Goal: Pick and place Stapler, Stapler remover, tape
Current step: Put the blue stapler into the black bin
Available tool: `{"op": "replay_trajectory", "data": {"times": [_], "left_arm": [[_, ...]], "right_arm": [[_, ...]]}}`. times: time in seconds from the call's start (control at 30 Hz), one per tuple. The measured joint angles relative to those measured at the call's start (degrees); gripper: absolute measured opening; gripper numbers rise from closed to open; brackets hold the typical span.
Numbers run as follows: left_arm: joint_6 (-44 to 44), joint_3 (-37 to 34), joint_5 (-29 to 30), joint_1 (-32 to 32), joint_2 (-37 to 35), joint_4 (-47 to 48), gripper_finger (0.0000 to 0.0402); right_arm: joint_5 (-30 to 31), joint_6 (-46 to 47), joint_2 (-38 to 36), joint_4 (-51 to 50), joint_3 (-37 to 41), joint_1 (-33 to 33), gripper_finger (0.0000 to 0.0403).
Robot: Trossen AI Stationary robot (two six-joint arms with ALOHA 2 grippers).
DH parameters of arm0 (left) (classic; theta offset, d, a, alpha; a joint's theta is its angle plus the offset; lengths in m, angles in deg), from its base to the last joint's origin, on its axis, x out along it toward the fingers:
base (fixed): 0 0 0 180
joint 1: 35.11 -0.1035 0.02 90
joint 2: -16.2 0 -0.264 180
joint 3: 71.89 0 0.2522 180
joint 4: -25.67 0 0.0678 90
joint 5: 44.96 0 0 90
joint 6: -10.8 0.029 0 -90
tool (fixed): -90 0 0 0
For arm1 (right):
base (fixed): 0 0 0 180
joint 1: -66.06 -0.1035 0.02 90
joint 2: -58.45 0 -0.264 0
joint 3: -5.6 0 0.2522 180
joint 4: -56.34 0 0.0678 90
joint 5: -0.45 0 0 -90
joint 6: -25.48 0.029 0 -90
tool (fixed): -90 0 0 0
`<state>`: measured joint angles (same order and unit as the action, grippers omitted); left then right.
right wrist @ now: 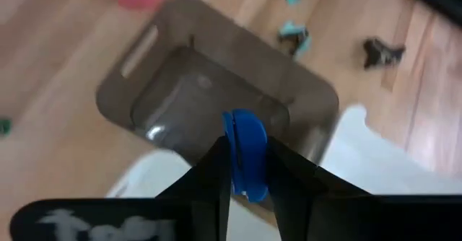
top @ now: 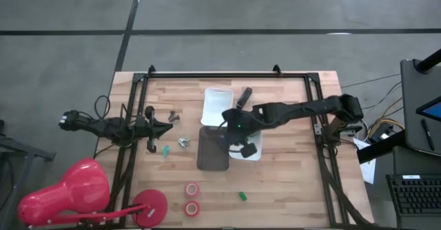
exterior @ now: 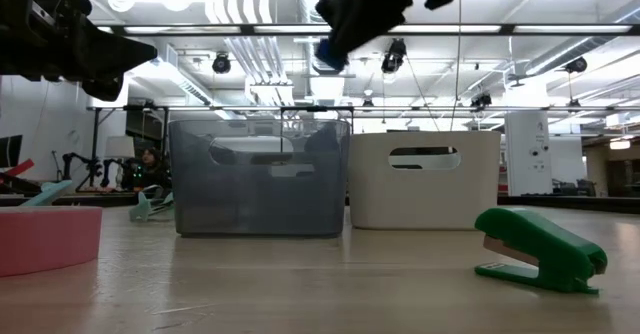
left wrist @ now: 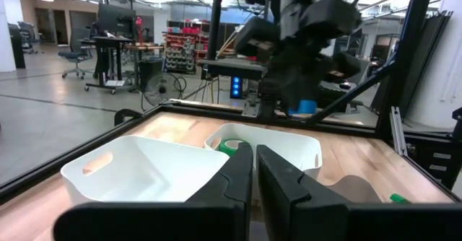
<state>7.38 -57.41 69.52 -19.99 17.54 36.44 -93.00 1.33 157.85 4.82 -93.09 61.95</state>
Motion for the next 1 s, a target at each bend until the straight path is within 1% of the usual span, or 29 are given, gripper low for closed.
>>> {"op": "replay_trajectory", "data": {"times": [0.17,0.67,0.9,1.0], "left_arm": [[0.0,0.0,0.0,0.0,0.0,0.0,0.0023],[0.0,0.0,0.0,0.0,0.0,0.0,0.0023],[0.0,0.0,0.0,0.0,0.0,0.0,0.0023],[0.0,0.0,0.0,0.0,0.0,0.0,0.0023]], "right_arm": [[0.0,0.0,0.0,3.2,0.1,-1.6,0.0067],[0.0,2.3,0.1,3.7,0.4,-3.3,0.0068],[0.0,3.5,0.1,10.7,2.4,-3.3,0.0068],[-0.1,6.4,0.1,16.0,4.4,-3.3,0.0070]]}}
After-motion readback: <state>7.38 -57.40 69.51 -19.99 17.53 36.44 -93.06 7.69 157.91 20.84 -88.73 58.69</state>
